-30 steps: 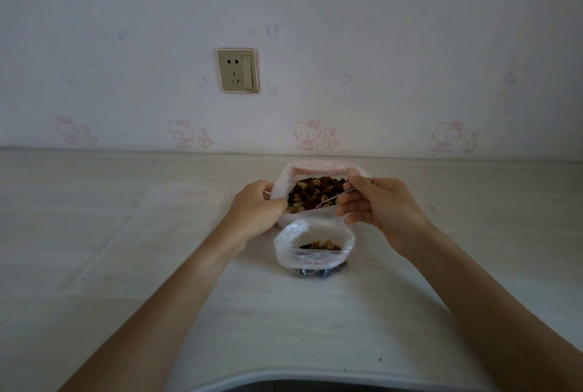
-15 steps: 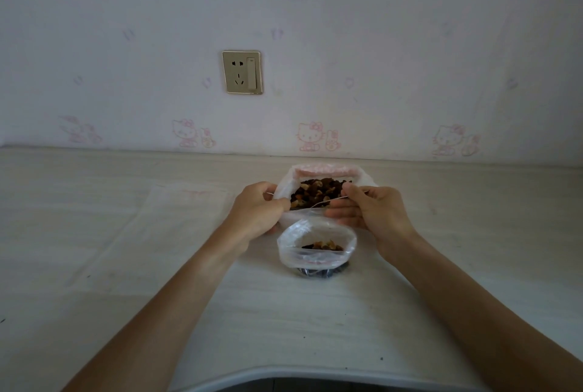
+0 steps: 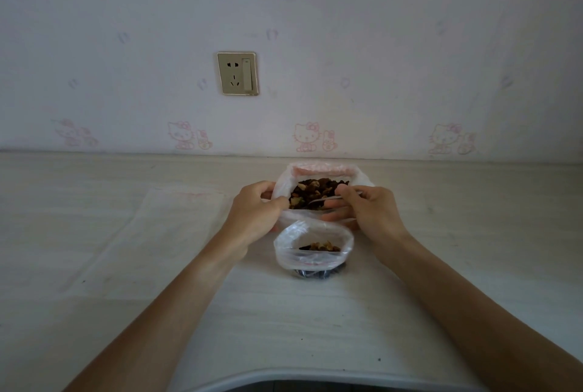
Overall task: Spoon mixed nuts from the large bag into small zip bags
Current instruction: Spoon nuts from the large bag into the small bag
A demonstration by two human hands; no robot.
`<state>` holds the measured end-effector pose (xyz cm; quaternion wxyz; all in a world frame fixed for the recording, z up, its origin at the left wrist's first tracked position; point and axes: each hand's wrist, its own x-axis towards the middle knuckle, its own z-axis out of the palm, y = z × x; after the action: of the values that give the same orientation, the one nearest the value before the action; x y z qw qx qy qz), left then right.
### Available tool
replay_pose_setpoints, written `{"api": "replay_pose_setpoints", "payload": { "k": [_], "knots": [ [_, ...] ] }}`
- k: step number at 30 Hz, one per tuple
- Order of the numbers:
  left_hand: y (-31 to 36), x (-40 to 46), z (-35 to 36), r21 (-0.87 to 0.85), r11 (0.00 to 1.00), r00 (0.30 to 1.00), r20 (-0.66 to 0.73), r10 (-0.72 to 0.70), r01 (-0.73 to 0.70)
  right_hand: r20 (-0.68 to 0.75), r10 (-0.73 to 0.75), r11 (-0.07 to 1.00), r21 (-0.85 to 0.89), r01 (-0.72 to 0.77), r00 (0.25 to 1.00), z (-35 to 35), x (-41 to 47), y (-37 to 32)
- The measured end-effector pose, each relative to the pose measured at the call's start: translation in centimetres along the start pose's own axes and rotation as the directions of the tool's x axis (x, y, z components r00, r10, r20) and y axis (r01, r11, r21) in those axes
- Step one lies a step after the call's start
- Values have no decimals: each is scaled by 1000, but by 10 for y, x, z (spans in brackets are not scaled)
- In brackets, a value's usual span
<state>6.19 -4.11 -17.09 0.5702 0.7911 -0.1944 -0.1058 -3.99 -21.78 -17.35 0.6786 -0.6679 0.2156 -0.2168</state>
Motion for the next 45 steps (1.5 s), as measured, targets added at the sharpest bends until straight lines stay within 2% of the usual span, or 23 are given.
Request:
{"api": "replay_pose_setpoints", "payload": {
  "k": [9,15,20,22,24,28,34,37,41,43,45],
  "knots": [
    [-2,0,-1,-3,993,989,-90,113,-114,-18,-38,998,49,39,999,-16,1,-15],
    [-3,1,-7,180,971,969,-157,188,-160,-49,-117,990,79,120,992,-21,3,-21],
    [0,-8,-17,298,926,918,-248,311,-233,-50,-168,979,112,172,985,-28,2,-30],
    [2,-15,-22,318,908,916,-204,346,-272,-44,-177,975,124,182,983,-31,0,-34],
    [3,-24,-25,333,893,934,-85,347,-302,-31,-181,974,134,184,983,-34,-2,-38],
    [0,-42,-23,399,871,958,123,260,-288,33,-204,972,127,198,978,-34,-6,-43],
    [5,-49,-19,328,893,949,173,264,-308,210,-209,976,-7,216,955,-29,-12,-44],
    [7,-48,-17,269,911,947,168,274,-312,300,-303,934,-93,344,904,-25,-16,-44],
    [8,-46,-15,248,919,947,174,269,-306,436,-498,796,-115,594,750,-23,-25,-45],
    [7,-45,-15,251,924,953,166,254,-289,461,-542,746,-122,655,703,-24,-28,-46],
    [5,-45,-17,254,930,961,153,231,-264,473,-553,731,-121,672,687,-26,-29,-47]
  ]
}}
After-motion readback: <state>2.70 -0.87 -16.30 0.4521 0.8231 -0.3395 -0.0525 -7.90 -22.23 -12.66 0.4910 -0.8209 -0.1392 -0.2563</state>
